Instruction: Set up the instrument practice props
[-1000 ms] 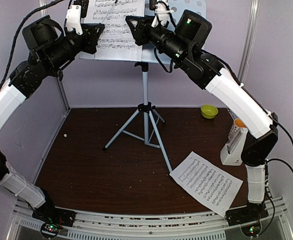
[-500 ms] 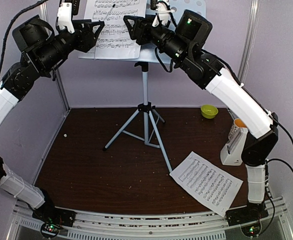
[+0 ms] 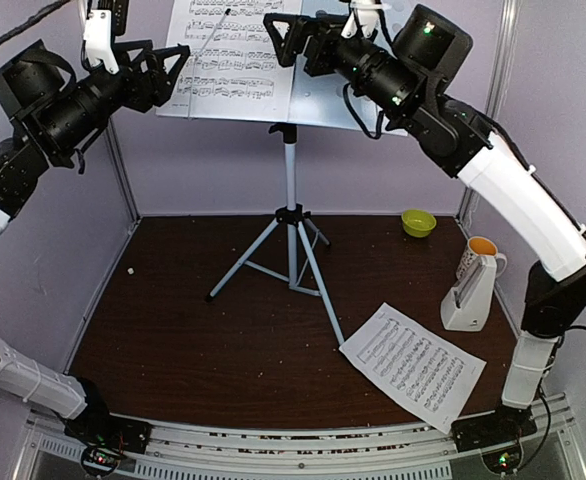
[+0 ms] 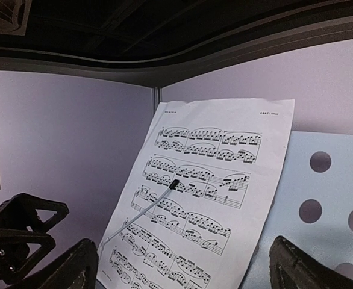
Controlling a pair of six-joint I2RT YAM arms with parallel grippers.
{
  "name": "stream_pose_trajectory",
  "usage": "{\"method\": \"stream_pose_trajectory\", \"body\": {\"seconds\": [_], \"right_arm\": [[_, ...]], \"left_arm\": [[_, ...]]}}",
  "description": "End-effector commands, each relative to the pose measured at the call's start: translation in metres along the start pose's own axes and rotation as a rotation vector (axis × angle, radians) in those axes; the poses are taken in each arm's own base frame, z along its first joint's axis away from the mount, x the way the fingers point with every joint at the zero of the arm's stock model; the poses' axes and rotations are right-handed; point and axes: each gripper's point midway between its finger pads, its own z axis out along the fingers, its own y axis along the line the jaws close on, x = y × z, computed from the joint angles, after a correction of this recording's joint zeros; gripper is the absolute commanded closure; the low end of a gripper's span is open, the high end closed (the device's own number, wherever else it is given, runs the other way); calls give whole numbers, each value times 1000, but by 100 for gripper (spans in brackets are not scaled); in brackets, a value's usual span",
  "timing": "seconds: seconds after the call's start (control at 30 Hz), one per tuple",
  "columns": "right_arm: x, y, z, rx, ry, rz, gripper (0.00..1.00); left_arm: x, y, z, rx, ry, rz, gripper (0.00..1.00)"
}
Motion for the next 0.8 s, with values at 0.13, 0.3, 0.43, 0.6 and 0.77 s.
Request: {"method": "stream_pose_trajectory", "body": {"seconds": [0.13,0.3,0.43,0.6,0.77], "right_arm": [[-38,14,-54,-91,40,10,0],[13,20,-95,-132,233,52,0],[51,15,-141,-126,328,105,0],[97,6,-197,-102,443,155,2],[156,-4,-241,-43,607,184,4]], "left_arm": [[24,-18,-31,70,65,78,22],[77,-54,-46,185,172,128,22],[117,-83,-62,287,207,98,23],[159,-119,-73,389,269,100,23],[204,-149,-76,473,328,37,23]]}}
